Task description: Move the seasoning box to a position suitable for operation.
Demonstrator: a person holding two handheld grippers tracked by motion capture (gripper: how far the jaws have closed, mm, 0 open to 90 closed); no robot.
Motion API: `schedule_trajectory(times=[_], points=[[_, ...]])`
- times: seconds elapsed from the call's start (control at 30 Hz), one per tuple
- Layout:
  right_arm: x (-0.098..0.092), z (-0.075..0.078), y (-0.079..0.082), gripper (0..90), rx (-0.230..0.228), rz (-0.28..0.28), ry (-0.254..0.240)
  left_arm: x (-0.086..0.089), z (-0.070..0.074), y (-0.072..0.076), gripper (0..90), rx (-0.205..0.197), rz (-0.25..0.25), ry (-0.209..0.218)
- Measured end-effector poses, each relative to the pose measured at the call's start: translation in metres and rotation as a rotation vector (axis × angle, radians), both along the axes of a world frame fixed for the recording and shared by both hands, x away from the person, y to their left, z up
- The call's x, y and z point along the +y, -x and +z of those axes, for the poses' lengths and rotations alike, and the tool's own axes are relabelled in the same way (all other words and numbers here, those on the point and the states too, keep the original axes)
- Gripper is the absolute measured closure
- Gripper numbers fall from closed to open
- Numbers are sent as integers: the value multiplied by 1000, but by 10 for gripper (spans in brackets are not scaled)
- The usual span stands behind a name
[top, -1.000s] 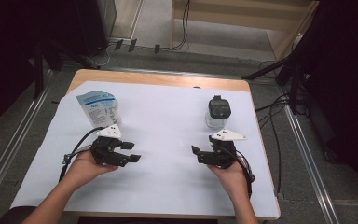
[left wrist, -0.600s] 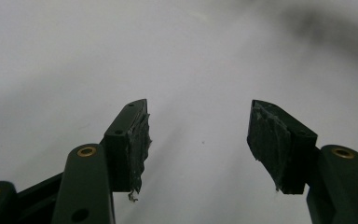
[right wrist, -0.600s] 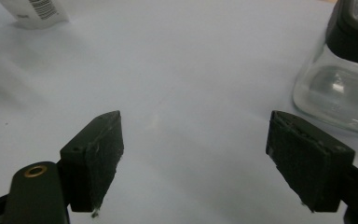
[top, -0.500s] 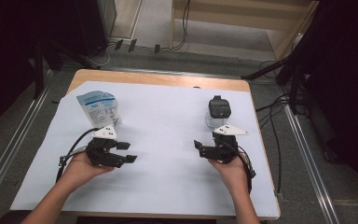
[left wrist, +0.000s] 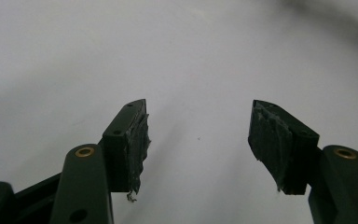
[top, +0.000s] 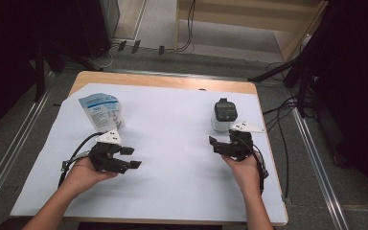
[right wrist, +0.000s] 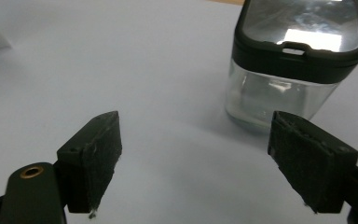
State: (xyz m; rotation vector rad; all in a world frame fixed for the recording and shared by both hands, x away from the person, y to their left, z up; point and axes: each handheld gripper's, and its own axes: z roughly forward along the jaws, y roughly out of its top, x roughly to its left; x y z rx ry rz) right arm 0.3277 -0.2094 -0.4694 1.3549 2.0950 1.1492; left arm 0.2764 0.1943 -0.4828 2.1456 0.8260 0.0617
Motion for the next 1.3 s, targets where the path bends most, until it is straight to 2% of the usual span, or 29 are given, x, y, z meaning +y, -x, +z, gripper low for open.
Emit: schedule_trajectory(times=[0.13, 0.27, 0.43, 0.53, 0.57, 0.7, 0.8, 0.87, 0.97, 1.13, 1.3], points=[[-4, 1, -10, 179, 17, -32, -5, -1, -1, 0, 389, 1, -4, 5], [-5, 2, -16, 173, 13, -51, 9, -2, -1, -1, 389, 1, -7, 0], [-10, 1, -24, 153, 16, -80, 4, -2, -1, 0, 389, 3, -9, 2], [-12, 0, -32, 151, 25, -122, 20, -3, -1, 0, 388, 3, -12, 1], [-14, 1, -37, 148, 32, -136, 8, -4, -1, 0, 385, 5, -9, 2], [-16, 0, -45, 119, 29, -136, -13, -4, -1, 0, 385, 6, -11, 3], [-16, 0, -50, 110, 29, -142, -10, -3, -1, -1, 385, 7, -14, 0], [-14, 3, -57, 95, 24, -139, 12, -3, -1, -1, 385, 10, -12, 1], [-13, 5, -62, 71, 21, -132, 3, -2, -1, -1, 385, 6, -8, -1], [-12, 6, -74, 41, 8, -155, -11, -2, -1, -1, 385, 5, -2, -1], [-12, 2, -83, 33, 18, -170, 4, -3, -1, -1, 385, 6, -3, -5]])
